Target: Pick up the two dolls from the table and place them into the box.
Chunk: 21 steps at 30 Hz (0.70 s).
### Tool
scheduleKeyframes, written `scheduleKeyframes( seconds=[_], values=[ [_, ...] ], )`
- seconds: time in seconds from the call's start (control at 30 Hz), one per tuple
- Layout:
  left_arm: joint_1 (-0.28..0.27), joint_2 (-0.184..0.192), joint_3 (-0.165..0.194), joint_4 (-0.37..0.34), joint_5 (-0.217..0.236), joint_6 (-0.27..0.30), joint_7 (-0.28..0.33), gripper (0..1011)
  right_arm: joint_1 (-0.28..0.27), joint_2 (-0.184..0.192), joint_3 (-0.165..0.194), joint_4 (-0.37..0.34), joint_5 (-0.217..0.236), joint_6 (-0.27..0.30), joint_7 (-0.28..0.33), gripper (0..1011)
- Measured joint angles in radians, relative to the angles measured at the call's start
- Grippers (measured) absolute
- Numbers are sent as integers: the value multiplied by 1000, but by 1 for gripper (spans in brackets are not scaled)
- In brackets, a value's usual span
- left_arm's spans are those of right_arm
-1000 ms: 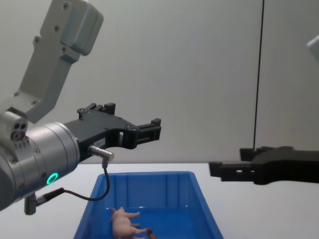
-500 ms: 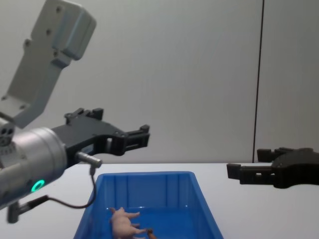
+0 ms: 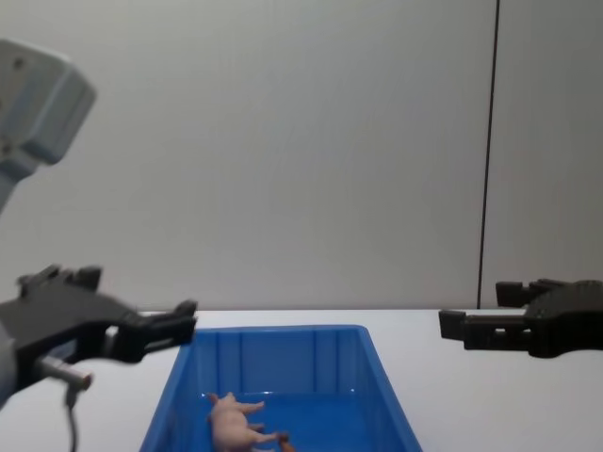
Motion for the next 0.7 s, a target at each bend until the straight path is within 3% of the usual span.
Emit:
scheduleKeyframes(
  seconds=[0.3, 0.7],
  values=[
    [90, 71, -20, -61, -69, 58, 62, 1001, -3, 3, 1, -1, 2, -3, 0, 1001],
    [137, 98, -33, -47, -110, 89, 65, 1001, -4, 5, 3, -2, 3, -4, 0, 1001]
  ],
)
